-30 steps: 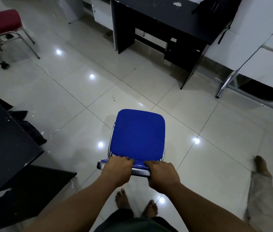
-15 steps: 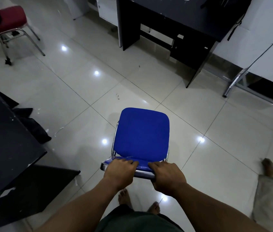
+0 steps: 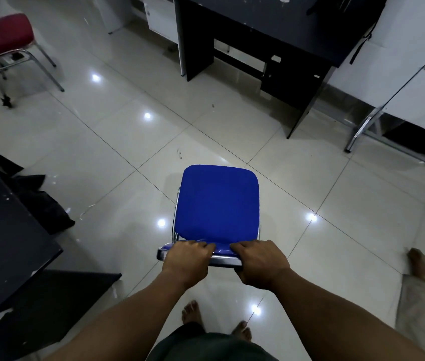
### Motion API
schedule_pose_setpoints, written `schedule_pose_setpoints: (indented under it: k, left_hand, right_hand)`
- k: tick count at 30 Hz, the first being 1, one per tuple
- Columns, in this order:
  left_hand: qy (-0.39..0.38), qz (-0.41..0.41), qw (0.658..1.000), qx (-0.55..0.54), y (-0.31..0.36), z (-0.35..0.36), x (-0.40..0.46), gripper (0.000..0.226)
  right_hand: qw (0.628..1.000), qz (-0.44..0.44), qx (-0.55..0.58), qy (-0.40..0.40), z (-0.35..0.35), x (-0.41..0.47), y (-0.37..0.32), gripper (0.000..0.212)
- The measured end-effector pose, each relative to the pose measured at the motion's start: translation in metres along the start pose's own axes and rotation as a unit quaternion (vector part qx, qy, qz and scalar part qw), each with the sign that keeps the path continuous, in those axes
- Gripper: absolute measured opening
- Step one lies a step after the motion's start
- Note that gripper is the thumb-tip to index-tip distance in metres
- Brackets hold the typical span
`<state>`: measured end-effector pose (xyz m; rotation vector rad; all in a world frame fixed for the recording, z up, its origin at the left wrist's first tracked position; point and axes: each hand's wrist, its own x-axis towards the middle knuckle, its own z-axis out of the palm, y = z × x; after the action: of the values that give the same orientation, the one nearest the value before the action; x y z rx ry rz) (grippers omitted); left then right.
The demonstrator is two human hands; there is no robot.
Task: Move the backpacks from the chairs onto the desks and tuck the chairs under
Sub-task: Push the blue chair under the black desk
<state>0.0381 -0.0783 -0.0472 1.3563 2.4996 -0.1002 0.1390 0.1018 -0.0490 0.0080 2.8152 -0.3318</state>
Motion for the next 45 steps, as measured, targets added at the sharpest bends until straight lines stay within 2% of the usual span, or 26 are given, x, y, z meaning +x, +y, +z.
schedule_pose_setpoints:
  k: [12, 24, 35, 45]
  left_hand:
    - [0.01, -0.005, 1.0, 0.003, -0.012, -0.01, 0.042, 0.037]
    - [0.01, -0.039, 0.999, 0.002, -0.013, -0.02, 0.074, 0.038]
    - [0.019, -0.108, 0.994, -0.028, -0.035, -0.038, 0.141, 0.033]
    - [0.049, -0.12, 0.989, -0.068, -0.066, -0.055, 0.185, 0.035]
  right_hand:
    - [1.0, -0.013, -0.005, 0.001, -0.015, 0.039, 0.033, 0.04]
    - [0.999, -0.049, -0.019, -0.003, -0.034, 0.066, 0.062, 0.033]
    - [0.996, -0.085, -0.022, 0.007, -0.066, 0.136, 0.11, 0.03]
    - [0.991, -0.127, -0.038, 0.012, -0.089, 0.194, 0.137, 0.033]
